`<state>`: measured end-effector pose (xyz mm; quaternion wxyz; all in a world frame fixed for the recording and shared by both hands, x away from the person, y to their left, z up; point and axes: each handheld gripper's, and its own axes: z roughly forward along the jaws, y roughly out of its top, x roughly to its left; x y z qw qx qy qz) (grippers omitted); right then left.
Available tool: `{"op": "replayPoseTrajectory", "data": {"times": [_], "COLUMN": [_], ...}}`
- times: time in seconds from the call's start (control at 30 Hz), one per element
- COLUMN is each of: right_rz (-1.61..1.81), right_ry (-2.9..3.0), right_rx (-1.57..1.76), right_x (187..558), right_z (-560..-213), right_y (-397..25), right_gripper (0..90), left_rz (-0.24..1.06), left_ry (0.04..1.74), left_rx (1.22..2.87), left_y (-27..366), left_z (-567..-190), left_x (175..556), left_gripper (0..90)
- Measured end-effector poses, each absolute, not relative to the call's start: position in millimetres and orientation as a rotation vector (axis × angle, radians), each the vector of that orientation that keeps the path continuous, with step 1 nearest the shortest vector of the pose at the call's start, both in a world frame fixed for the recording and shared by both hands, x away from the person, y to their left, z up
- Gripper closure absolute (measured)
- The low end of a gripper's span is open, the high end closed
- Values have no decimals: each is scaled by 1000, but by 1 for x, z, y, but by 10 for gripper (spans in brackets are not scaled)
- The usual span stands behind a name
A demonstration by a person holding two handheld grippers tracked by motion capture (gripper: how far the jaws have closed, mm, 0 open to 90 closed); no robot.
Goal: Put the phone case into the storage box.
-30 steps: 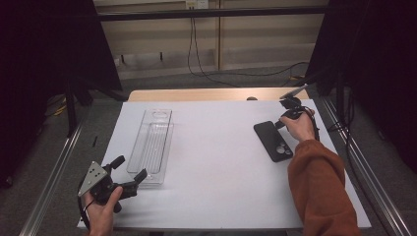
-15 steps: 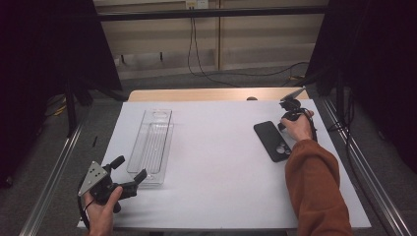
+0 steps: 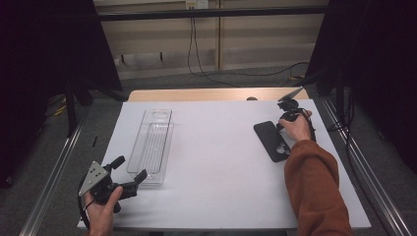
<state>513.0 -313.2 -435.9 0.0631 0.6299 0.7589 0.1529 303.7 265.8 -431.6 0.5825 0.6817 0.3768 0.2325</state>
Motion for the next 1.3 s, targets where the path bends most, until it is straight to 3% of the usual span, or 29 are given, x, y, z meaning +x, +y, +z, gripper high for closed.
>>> {"op": "replayPoseTrajectory", "data": {"times": [1.3], "right_rz": [626], "right_ry": [2404], "right_rx": [1829], "right_x": [505], "right_z": [-438], "right_y": [-266], "right_gripper": [900], "left_rz": [547], "left_ry": [879], "left_rx": [1586], "left_y": [266], "left_z": [-431], "left_x": [304], "left_gripper": [22]}}
